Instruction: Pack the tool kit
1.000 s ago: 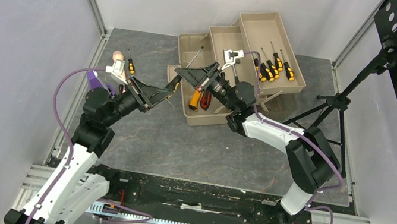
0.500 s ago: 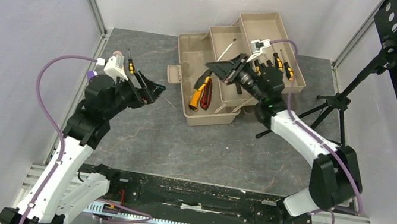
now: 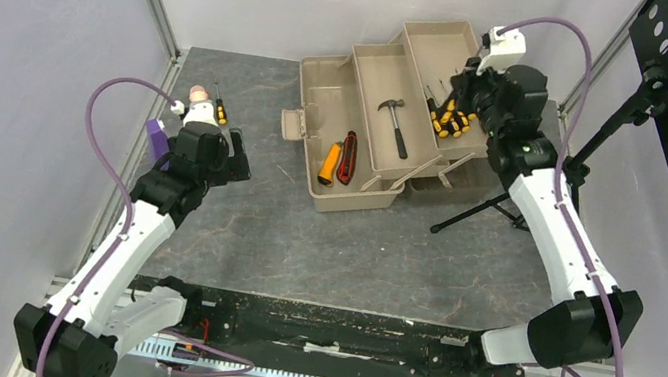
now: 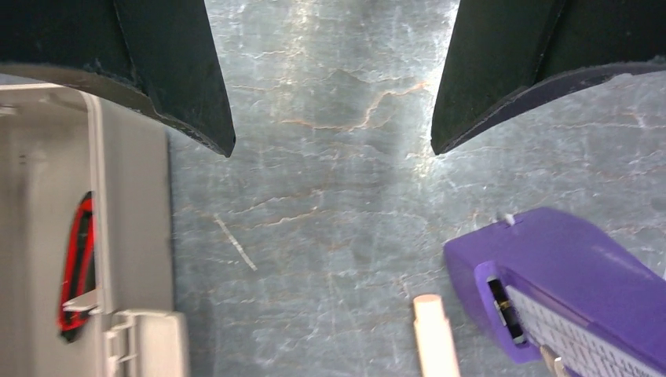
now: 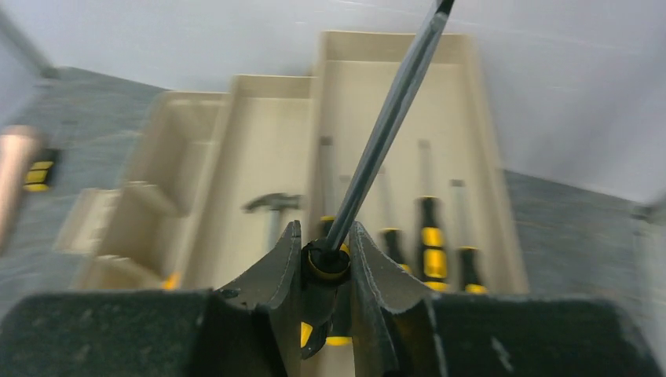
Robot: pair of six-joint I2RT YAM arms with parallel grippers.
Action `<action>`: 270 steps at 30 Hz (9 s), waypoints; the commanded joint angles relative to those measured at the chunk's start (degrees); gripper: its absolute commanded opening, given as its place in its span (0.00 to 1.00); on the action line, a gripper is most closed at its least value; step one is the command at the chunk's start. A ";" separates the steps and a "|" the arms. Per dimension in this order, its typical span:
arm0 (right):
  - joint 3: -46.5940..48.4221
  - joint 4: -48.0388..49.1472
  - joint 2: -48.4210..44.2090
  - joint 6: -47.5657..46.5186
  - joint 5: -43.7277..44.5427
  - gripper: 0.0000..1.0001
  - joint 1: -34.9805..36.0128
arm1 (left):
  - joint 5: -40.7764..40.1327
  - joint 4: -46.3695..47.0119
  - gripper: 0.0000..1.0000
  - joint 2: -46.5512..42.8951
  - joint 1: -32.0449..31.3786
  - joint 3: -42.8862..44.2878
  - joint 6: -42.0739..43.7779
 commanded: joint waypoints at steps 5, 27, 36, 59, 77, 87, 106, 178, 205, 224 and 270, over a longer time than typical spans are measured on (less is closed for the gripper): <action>13.01 -11.52 6.77 -18.79 19.37 0.00 -2.38 | -4.61 0.45 1.00 0.92 0.32 -0.71 4.37; 21.35 -16.97 17.58 -23.40 24.14 0.51 -2.82 | -4.43 0.45 1.00 1.59 0.60 -0.87 4.45; 10.47 -10.70 6.04 -19.23 18.21 0.59 -2.82 | -4.08 0.43 1.00 1.20 0.68 -1.09 4.45; -51.18 35.37 -39.72 8.17 -5.94 0.76 -2.82 | -1.66 -0.72 0.94 31.52 6.04 21.95 0.76; -60.95 43.61 -52.54 5.09 -0.45 0.94 -1.33 | 6.70 -1.43 0.77 70.93 17.92 51.51 -0.51; -60.46 43.00 -51.54 4.55 0.44 0.98 -1.30 | 10.11 -5.69 0.55 81.43 19.22 63.00 0.59; -58.65 42.68 -47.72 7.09 -4.65 0.98 -1.24 | 21.95 -2.55 0.02 71.49 19.23 52.89 -2.78; -12.63 42.11 8.69 39.62 -23.68 0.00 24.62 | 48.90 31.02 0.32 -9.33 -0.37 -8.79 -23.01; 18.86 -9.32 14.58 -23.80 23.31 0.00 1.31 | 10.36 3.72 0.97 -3.13 0.32 -4.07 2.68; 18.98 -8.43 15.10 -19.05 18.26 0.77 -0.23 | 19.51 2.65 0.98 4.39 -0.10 -0.14 -3.09; -45.33 25.11 -38.36 1.30 18.12 0.98 -0.23 | -17.88 4.32 0.02 38.63 -10.61 15.80 -18.91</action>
